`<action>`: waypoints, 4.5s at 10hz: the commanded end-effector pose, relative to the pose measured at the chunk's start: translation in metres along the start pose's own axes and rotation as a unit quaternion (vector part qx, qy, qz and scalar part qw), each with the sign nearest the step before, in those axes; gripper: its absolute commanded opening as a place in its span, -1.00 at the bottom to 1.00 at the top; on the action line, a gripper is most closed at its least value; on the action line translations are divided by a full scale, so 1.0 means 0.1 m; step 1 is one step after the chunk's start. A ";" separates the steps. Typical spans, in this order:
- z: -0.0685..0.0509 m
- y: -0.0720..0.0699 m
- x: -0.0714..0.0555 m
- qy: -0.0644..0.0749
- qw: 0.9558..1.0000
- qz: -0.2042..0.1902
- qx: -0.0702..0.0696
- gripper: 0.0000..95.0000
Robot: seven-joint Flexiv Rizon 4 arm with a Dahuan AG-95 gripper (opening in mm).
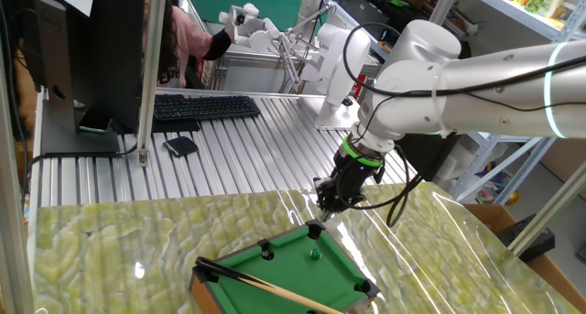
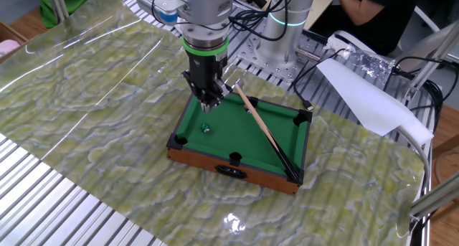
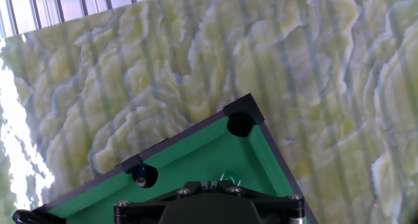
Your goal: Hit the pool ball
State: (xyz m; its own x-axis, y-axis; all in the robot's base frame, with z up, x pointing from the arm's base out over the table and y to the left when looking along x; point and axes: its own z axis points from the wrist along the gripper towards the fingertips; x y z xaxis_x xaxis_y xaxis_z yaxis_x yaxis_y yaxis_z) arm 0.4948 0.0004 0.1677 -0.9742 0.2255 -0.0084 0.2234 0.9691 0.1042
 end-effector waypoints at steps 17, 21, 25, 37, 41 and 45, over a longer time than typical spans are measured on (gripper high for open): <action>0.03 0.00 0.02 0.035 0.698 0.715 -0.024 -1.00; 0.02 0.02 0.07 0.026 0.633 0.773 -0.021 -1.00; 0.02 0.09 0.30 0.017 0.602 0.798 -0.026 -1.00; -0.13 0.45 1.02 0.019 0.546 0.837 -0.036 -1.00; -0.03 0.60 1.22 0.019 0.534 0.844 -0.039 -1.00; 0.07 0.66 1.30 0.016 0.521 0.852 -0.051 -1.00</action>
State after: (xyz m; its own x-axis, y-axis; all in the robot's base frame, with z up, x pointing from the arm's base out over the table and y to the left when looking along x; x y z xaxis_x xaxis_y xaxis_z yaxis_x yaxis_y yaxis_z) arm 0.3832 0.0941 0.1660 0.6359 0.7453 0.2004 0.7626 -0.6467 -0.0148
